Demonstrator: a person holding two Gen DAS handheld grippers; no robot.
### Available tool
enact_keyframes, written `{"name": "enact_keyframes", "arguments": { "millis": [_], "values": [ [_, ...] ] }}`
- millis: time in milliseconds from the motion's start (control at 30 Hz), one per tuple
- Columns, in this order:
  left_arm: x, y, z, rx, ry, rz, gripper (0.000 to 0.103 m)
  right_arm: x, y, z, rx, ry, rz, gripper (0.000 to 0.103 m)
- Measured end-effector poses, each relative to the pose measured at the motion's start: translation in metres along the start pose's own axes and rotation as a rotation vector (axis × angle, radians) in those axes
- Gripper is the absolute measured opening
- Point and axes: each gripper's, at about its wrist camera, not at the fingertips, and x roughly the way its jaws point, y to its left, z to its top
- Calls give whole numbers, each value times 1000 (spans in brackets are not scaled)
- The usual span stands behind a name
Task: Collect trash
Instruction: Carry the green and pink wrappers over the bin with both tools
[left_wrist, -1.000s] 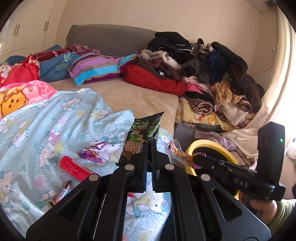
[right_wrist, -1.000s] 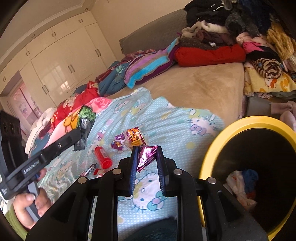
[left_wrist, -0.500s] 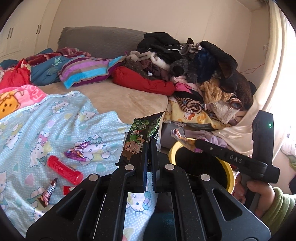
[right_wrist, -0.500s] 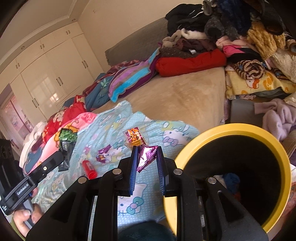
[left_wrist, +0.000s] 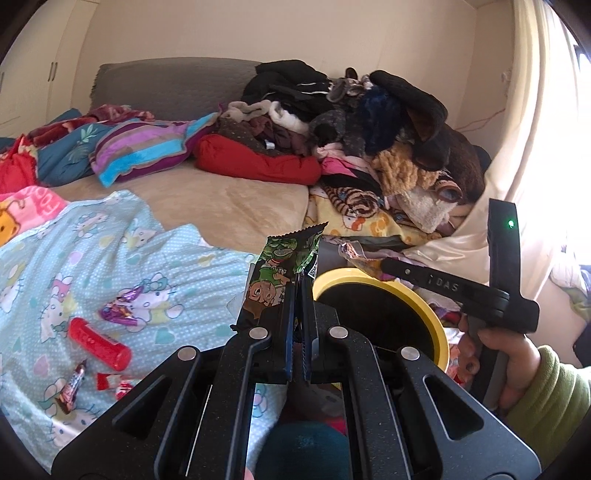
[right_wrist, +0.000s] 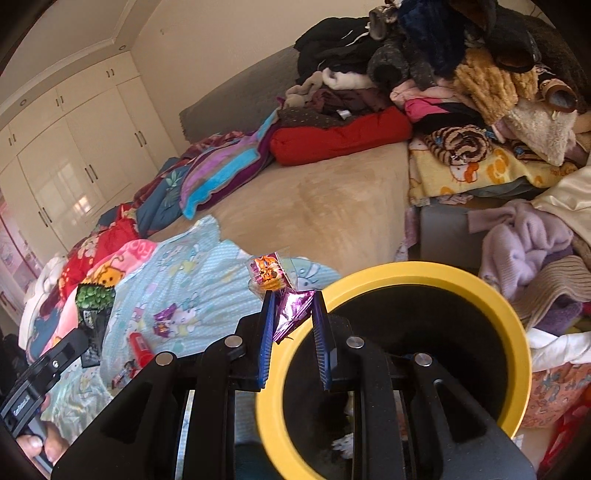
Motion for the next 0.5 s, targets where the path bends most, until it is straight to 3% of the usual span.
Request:
{"name": "enact_keyframes", "arguments": {
  "millis": [500],
  "values": [
    [16, -37, -10, 62, 37, -57, 1, -7, -38, 5, 67, -14, -51, 19]
  ]
}}
